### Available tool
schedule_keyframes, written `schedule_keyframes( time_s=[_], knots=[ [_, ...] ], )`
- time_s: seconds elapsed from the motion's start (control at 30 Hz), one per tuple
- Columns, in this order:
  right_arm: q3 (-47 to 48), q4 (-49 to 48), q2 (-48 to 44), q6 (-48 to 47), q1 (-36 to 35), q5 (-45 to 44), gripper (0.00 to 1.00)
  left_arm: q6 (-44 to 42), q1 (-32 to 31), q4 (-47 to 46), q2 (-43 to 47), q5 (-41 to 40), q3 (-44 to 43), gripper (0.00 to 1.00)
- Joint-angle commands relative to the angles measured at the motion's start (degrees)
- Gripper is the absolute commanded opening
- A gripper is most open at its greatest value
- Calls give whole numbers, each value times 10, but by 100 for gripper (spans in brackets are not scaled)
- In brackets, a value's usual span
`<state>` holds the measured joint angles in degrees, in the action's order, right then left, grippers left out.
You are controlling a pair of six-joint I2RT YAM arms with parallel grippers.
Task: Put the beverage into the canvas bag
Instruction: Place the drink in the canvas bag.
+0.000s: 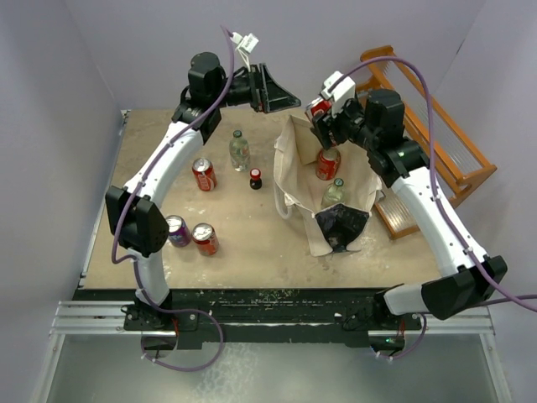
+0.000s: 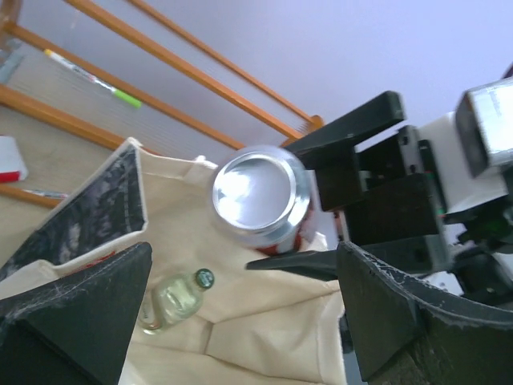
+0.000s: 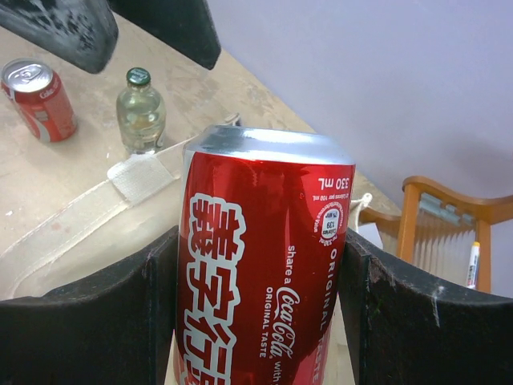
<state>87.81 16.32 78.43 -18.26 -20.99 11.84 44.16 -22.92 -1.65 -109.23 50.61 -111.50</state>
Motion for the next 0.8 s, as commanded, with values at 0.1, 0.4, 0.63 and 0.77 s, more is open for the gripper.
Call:
schedule_keyframes(
  time_s=[0.1,0.4,0.63,0.77],
  knots=[
    [28,-91,-9,-38,-33,23,0,71,2,-37,21,61,-25,99],
    [25,-101,-8,-60,-64,17,0,94,2,-28,9,74,-17,99],
    [28,-116,3,-62,-73,7,0,99,-1,-8,-5,103,-29,99],
    [28,-121,8,-67,-77,9,0,93,-2,9,-16,111,-41,99]
  ],
)
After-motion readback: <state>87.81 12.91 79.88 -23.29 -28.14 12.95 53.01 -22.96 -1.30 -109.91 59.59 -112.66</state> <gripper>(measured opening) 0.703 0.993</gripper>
